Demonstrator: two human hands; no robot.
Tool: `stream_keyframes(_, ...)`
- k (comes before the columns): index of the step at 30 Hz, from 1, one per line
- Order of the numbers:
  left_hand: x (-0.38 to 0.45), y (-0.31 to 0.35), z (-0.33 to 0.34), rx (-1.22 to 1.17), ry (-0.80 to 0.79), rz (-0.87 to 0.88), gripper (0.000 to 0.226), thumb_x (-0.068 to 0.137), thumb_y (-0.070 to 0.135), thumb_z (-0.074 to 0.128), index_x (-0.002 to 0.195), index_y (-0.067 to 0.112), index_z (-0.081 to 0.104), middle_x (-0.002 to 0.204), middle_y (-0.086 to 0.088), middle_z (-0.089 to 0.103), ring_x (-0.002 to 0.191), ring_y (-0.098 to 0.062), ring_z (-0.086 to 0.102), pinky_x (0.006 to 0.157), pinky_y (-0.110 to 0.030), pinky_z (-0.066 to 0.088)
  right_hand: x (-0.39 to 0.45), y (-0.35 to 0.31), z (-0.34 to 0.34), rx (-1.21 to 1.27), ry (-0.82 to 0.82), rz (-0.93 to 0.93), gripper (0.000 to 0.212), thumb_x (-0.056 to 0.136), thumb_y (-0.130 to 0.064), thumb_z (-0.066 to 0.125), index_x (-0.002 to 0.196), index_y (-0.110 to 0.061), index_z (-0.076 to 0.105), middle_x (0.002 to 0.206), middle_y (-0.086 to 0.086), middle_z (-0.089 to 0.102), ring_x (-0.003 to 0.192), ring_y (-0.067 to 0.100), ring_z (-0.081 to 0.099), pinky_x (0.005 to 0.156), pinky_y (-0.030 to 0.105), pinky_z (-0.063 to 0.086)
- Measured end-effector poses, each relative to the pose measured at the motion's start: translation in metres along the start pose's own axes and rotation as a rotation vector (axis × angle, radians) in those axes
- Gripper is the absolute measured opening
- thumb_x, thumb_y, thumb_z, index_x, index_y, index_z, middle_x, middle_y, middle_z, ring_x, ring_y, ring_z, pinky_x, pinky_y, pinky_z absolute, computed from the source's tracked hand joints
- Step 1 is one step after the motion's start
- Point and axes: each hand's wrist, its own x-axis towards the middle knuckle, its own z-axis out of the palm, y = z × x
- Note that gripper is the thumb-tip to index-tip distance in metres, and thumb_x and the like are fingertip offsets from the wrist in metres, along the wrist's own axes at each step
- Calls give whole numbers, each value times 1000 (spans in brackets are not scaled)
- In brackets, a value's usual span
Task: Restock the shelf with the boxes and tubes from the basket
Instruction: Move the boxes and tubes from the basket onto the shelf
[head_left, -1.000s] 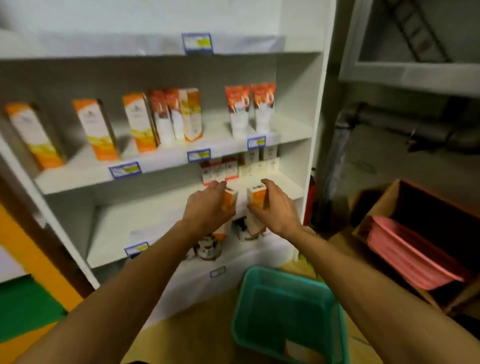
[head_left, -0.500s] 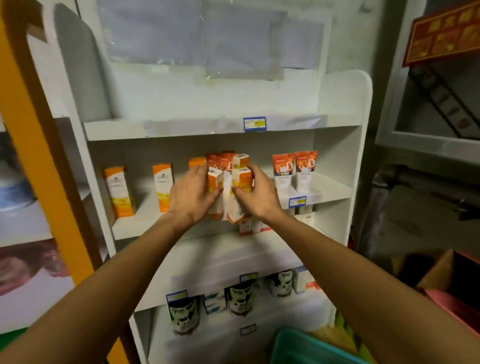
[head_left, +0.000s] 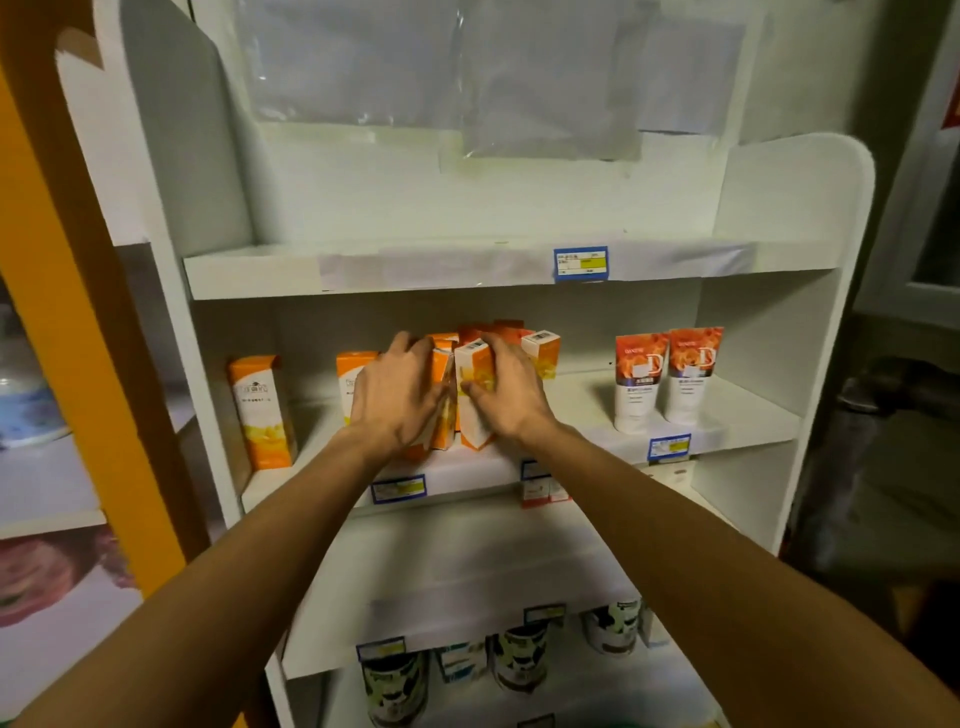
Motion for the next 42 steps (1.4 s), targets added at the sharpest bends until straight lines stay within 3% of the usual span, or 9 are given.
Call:
stream_keyframes(6,13,-7,6,10,42,-28,39,94,45,59,120,16,56,126,-8,53,94,-29,64,72,-40,56,16,3,13,-50,14,-8,64,97,-26,62,153,-22,31,153,6,38,141,26,36,112,37,34)
stream_keyframes(10,14,-12,7,108,23,-32,36,96,42,54,117,13,55,123,-10,51,90,-30,62,71,-39,56,21,-2,21,-84,-62,-33,70,97,-23,60,157,-20,22,158,7,27,143,29,33,114,38,33)
stream_keyframes(16,5,-20,15,251,-32,65,36,93,31,58,124,13,57,125,-10,54,108,-29,56,94,-39,49,9,-4,27,-103,-105,-60,77,97,-20,59,158,-20,12,163,6,16,146,31,29,113,41,35)
stream_keyframes(21,-1,-26,24,425,-154,155,58,86,28,70,137,14,48,135,-10,53,126,-28,50,117,-39,27,-1,3,32,-147,-81,-37,80,97,-20,61,158,-26,11,160,4,22,142,28,36,107,38,42)
stream_keyframes(23,-4,-31,27,458,-173,167,64,81,27,74,137,14,46,133,-10,54,124,-28,51,115,-39,30,-3,5,34,-145,-86,-45,80,97,-21,60,158,-30,10,158,3,26,139,27,39,103,38,45)
stream_keyframes(33,-2,-61,44,151,-131,78,53,89,30,68,134,19,43,125,-6,50,104,-23,58,82,-36,55,6,15,41,-168,-53,-79,69,96,-26,61,154,-25,25,149,3,40,131,24,47,104,39,44)
stream_keyframes(42,21,-87,49,-20,-338,-66,56,90,25,65,142,19,43,139,-9,51,124,-28,53,105,-43,45,17,23,55,-218,-37,-38,59,99,-33,57,152,-22,34,148,3,46,134,24,45,108,41,42)
